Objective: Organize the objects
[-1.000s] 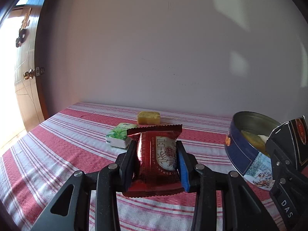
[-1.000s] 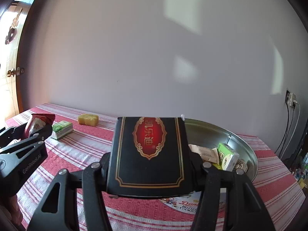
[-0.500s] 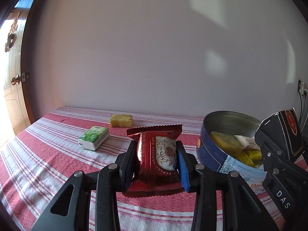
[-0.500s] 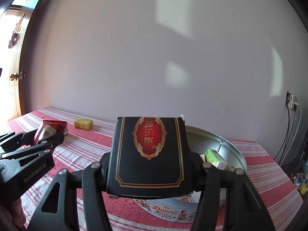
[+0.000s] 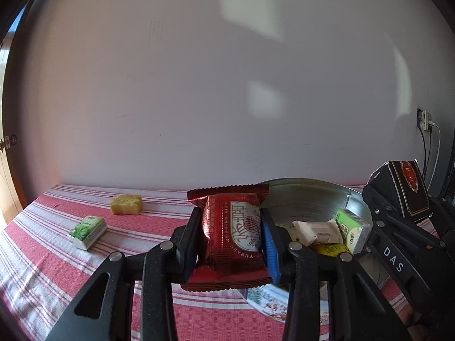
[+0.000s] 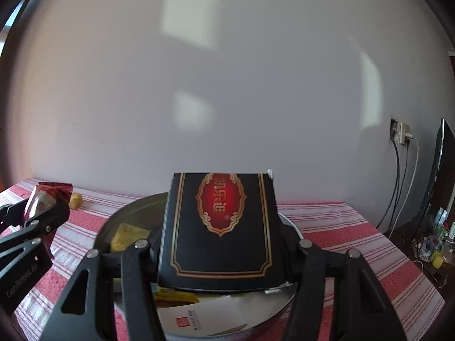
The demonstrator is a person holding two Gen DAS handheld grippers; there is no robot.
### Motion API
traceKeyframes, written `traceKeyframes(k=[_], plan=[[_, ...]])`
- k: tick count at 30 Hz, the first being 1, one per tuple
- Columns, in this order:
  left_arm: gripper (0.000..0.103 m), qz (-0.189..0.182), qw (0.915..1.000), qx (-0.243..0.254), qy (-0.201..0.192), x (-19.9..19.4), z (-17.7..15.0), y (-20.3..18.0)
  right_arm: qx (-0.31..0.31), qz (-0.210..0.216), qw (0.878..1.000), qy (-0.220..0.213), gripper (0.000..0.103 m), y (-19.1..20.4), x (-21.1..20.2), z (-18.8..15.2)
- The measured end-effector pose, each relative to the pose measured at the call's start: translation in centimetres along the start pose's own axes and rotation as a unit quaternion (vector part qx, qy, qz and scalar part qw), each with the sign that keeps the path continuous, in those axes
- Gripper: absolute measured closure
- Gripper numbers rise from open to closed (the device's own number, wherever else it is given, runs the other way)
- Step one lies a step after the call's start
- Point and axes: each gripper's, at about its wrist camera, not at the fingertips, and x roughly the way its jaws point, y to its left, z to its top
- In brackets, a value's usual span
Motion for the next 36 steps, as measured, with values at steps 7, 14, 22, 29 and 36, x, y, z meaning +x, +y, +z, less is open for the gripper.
traceKeyframes(k=[7, 14, 22, 29, 36], plan=[[0.062, -0.016, 0.9998, 0.007, 0.011, 2.2, 0.5, -2.7, 0.014, -0.033, 0.999, 0.011, 0.044, -2.4, 2.0, 0.3], [0.062, -0.027, 0.9994, 0.012, 0.018, 3.4, 0.4, -4.7, 0.01, -0.05, 0.999, 0.02, 0.044, -3.6, 3.1, 0.1], [0.062, -0.029, 0.9989, 0.018, 0.031, 4.3, 0.1, -6.5, 0.018, -0.054, 0.997, 0.05, 0.044, -4.3, 4.7, 0.0], [0.062, -0.022, 0.9983, 0.027, 0.047, 5.7, -0.2, -6.7, 0.026, -0.053, 0.996, 0.074, 0.044, -4.8, 5.3, -0.2], [0.062, -0.006, 0.9979, 0.028, 0.059, 6.3, -0.7, -6.5, 0.026, -0.032, 0.994, 0.1, 0.044, -4.6, 6.0, -0.6]])
